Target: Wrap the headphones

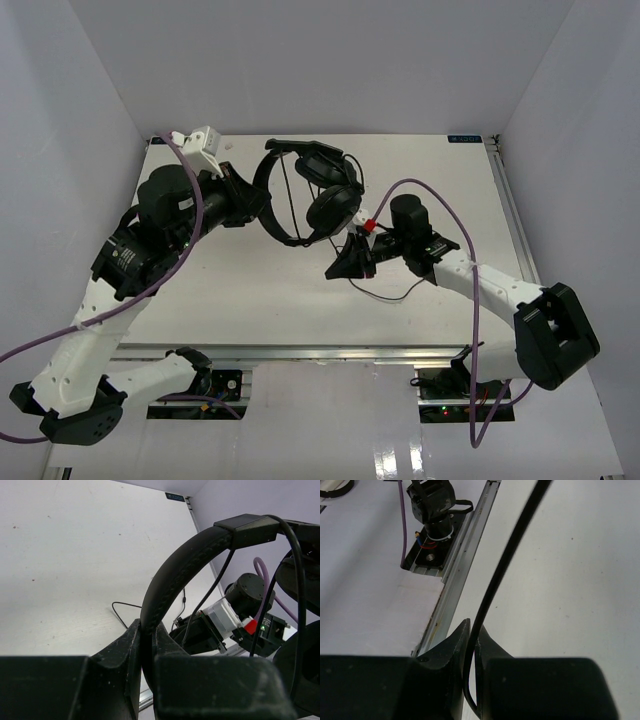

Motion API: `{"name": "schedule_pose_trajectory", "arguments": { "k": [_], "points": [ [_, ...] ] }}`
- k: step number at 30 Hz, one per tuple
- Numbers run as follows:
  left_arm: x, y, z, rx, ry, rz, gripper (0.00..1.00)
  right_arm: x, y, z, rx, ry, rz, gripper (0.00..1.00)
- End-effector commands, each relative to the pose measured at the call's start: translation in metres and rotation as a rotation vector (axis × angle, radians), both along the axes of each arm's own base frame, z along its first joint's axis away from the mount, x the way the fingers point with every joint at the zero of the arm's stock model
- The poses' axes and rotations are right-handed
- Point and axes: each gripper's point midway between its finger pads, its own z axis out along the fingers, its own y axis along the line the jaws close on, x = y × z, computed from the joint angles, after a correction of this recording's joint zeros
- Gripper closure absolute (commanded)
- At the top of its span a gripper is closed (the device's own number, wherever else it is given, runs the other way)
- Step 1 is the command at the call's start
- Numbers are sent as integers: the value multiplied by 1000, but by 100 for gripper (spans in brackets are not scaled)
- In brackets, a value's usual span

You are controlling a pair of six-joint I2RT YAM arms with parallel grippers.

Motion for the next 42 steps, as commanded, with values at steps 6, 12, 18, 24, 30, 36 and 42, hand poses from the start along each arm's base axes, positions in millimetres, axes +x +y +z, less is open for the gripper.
{"name": "schedule_pose_trajectory", "arguments": {
  "k": [6,12,18,24,30,36,42],
  "points": [
    [15,12,39,-68,-63,123,100,-33,-10,-4,48,-6,112,89],
    [36,10,44,-26,-61,175,100,-45,-13,-14,45,-12,133,90],
    [56,16,47,-6,-71,266,100,-52,-15,-16,46,-47,130,91],
    [71,26,51,-13,-90,363,100,-53,-14,-21,27,-91,107,92],
    [88,35,52,0,-99,453,100,-52,-14,-26,-18,-159,77,92],
    [107,41,32,54,-63,509,100,-49,-21,-44,-162,-291,72,92],
    [115,58,13,103,-38,559,100,-28,-32,-29,-266,-501,62,92]
  ]
}}
